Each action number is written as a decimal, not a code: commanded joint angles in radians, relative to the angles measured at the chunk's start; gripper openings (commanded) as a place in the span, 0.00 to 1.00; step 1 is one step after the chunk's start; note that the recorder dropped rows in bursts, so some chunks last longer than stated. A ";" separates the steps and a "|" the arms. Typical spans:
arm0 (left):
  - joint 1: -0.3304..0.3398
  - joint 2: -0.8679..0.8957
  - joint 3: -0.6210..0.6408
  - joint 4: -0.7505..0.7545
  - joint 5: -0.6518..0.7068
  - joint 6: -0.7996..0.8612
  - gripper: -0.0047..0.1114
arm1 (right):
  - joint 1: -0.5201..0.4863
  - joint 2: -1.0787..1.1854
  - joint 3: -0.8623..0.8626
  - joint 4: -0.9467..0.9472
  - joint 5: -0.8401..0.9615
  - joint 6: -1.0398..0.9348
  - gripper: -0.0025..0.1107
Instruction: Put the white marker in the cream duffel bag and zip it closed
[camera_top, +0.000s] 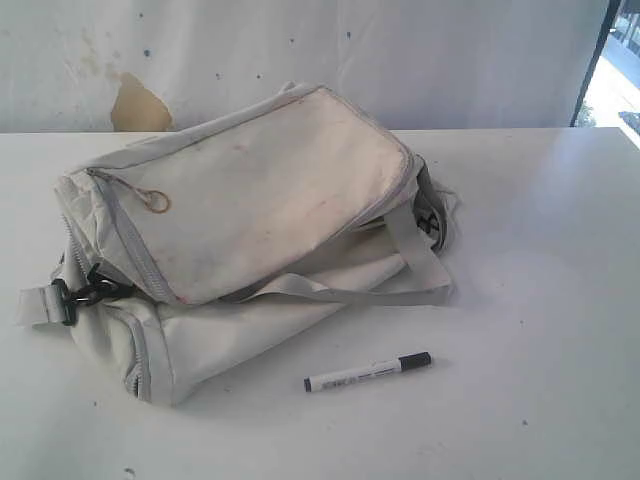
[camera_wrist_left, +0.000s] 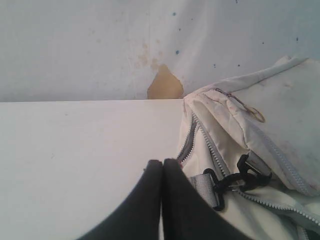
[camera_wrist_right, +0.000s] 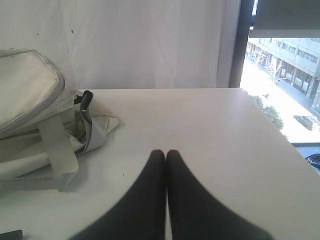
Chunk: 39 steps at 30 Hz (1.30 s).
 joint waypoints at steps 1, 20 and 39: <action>-0.005 -0.003 0.006 0.000 -0.003 -0.002 0.04 | 0.001 -0.005 0.002 0.001 -0.009 0.001 0.02; -0.005 -0.003 0.006 0.000 -0.007 -0.002 0.04 | 0.001 -0.005 0.002 0.001 -0.012 -0.001 0.02; -0.005 -0.003 -0.335 -0.017 0.035 -0.104 0.04 | 0.001 -0.005 -0.231 0.001 -0.006 0.074 0.02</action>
